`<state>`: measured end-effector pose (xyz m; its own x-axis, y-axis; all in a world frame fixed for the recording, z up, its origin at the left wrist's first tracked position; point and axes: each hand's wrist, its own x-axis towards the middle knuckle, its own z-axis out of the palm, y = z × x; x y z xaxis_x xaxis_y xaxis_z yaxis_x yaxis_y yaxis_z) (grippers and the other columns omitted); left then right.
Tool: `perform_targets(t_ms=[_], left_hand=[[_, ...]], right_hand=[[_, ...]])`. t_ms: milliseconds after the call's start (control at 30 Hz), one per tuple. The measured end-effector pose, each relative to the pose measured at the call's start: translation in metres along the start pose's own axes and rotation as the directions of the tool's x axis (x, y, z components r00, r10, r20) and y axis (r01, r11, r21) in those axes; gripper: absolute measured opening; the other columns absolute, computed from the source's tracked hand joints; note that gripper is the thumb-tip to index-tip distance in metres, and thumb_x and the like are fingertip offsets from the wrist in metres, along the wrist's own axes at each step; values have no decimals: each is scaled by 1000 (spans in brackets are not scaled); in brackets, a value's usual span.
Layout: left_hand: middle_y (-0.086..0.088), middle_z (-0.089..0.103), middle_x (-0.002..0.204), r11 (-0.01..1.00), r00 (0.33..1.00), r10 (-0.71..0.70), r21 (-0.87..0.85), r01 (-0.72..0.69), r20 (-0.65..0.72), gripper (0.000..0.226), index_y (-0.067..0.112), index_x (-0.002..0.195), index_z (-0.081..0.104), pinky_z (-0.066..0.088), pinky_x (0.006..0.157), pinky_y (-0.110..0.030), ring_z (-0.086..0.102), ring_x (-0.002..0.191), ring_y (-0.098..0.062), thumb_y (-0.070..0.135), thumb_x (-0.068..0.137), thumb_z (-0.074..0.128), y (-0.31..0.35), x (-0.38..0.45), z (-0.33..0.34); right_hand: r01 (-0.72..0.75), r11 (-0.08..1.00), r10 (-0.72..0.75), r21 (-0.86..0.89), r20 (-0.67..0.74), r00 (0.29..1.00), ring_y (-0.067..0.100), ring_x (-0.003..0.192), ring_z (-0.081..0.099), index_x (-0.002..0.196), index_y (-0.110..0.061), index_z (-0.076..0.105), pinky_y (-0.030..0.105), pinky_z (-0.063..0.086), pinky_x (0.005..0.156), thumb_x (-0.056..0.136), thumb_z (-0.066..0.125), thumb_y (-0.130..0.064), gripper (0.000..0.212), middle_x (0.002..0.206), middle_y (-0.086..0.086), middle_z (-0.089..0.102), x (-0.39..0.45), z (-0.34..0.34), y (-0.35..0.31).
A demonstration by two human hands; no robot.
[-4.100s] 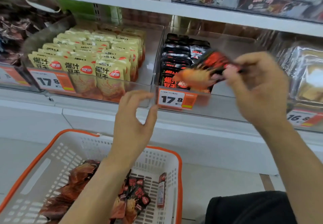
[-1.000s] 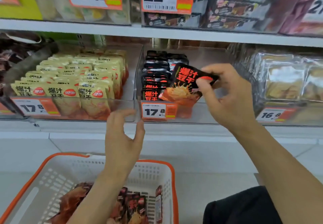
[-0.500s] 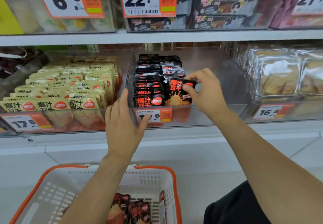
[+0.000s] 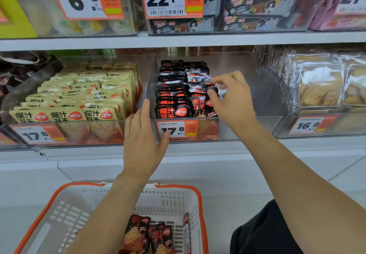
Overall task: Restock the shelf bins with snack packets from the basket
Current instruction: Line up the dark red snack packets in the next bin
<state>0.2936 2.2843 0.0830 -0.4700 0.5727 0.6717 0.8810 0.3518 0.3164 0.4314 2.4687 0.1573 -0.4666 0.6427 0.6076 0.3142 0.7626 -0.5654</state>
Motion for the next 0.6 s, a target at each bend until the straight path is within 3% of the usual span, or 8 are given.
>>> perform_targets(t_ms=[100,200,267,333,433,500,567,600], left_hand=[[-14,37,153,997,999,34,-67,-36,-36,71,2,149,33,23,120,-46,32,144,-32,21,89,64,-4,-31,0],[-11,45,144,989,997,-57,-134,64,57,53,8,139,44,32,112,-41,41,136,-29,12,88,60,-27,-93,12],[-6,50,138,964,929,-211,-92,249,304,43,12,132,50,42,104,-42,48,127,-27,9,91,61,-47,-137,20],[-2,55,131,907,739,-374,56,417,560,33,15,127,56,47,96,-38,54,119,-25,16,94,60,-64,-180,22],[-1,55,136,859,452,-477,290,422,754,33,19,128,58,47,99,-40,52,125,-23,25,96,53,-89,-240,23],[2,40,147,830,228,-486,364,422,844,47,22,137,47,35,112,-46,31,143,-27,42,94,48,-105,-275,21],[1,33,152,825,-13,-445,415,384,896,68,25,146,38,28,116,-49,22,146,-29,62,89,41,-120,-305,18],[-1,25,159,819,-92,-436,437,373,895,78,28,152,28,24,118,-49,18,147,-31,68,86,39,-125,-318,15]], right_hand=[[197,969,-184,151,-96,978,9,78,59,101,-11,67,21,50,68,90,63,-7,13,104,1,56,-20,2,-35],[295,916,-329,270,90,940,10,70,57,97,-10,66,14,42,64,89,63,-4,10,97,-4,55,-55,20,-62],[297,906,-385,302,298,873,8,67,56,97,-12,65,21,44,66,90,62,-7,9,94,-10,51,-79,41,-65],[273,918,-390,287,532,752,7,69,52,101,-15,64,32,48,72,91,60,-11,12,96,-9,54,-103,68,-59],[232,954,-288,191,801,524,11,84,51,112,-15,63,36,47,81,96,54,-13,18,108,0,60,-140,112,-46],[224,968,-186,112,919,346,20,99,56,118,-15,60,38,46,91,97,52,-13,22,115,3,61,-167,140,-37],[235,972,-76,31,979,188,24,100,57,122,-15,58,38,44,97,96,53,-11,27,115,4,62,-193,165,-25],[243,970,-20,-11,992,125,25,99,57,122,-15,57,38,46,94,95,54,-11,28,115,5,62,-205,177,-18]])
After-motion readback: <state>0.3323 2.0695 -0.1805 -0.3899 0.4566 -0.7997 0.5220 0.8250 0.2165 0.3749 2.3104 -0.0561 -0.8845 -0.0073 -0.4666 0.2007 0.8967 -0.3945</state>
